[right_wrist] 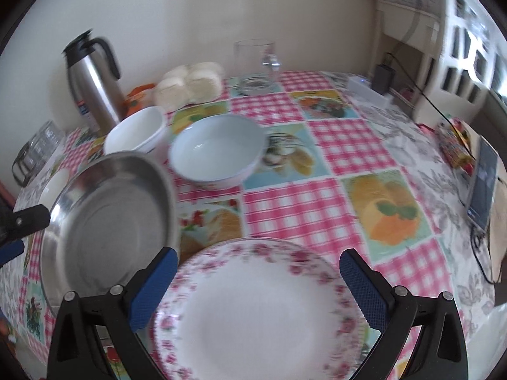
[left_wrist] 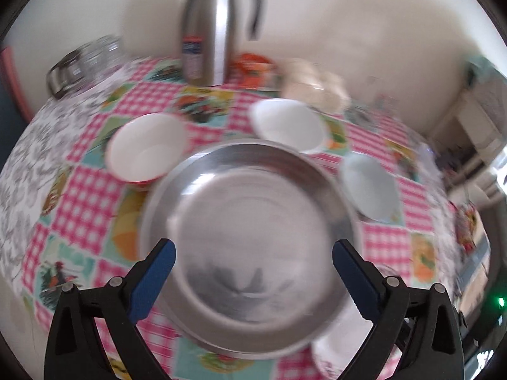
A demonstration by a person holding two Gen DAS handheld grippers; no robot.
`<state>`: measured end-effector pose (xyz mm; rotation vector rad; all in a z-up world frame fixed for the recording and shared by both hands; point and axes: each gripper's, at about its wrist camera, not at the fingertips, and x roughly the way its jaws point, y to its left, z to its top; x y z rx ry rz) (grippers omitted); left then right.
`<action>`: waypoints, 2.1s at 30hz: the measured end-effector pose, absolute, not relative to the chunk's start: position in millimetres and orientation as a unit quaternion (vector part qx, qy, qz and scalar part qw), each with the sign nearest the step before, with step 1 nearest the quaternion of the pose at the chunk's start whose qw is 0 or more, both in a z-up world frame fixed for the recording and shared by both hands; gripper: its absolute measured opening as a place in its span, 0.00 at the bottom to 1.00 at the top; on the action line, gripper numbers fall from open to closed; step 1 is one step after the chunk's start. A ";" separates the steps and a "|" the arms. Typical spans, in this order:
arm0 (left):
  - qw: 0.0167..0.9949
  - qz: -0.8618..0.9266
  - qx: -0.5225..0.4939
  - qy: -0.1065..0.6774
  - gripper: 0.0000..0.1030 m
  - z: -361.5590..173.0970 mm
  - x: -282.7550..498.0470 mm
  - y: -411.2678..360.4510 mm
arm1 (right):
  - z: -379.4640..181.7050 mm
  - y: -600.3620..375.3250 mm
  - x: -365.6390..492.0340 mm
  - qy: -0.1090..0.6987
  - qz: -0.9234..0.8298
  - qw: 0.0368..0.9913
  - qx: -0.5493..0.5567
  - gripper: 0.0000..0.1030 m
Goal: Organize plates and bowls
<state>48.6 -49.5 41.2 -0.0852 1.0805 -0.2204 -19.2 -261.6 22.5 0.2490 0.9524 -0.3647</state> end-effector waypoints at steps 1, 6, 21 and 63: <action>0.851 -0.121 -0.036 0.510 0.96 42.9 44.0 -59.5 | 23.2 -268.9 -23.4 0.452 -0.180 0.865 0.127 1.00; 0.850 -0.176 -0.040 0.495 0.96 51.1 28.6 -88.2 | 25.9 -297.2 -41.4 0.438 -0.195 0.862 0.163 1.00; 0.807 -0.247 -0.001 0.536 0.96 35.3 -17.2 -137.5 | 13.1 -348.6 -74.0 0.457 -0.231 0.826 0.234 1.00; 0.734 -0.168 -0.117 0.648 0.97 -60.4 -13.8 -113.8 | -45.5 -355.4 -70.6 0.554 -0.180 0.762 0.282 1.00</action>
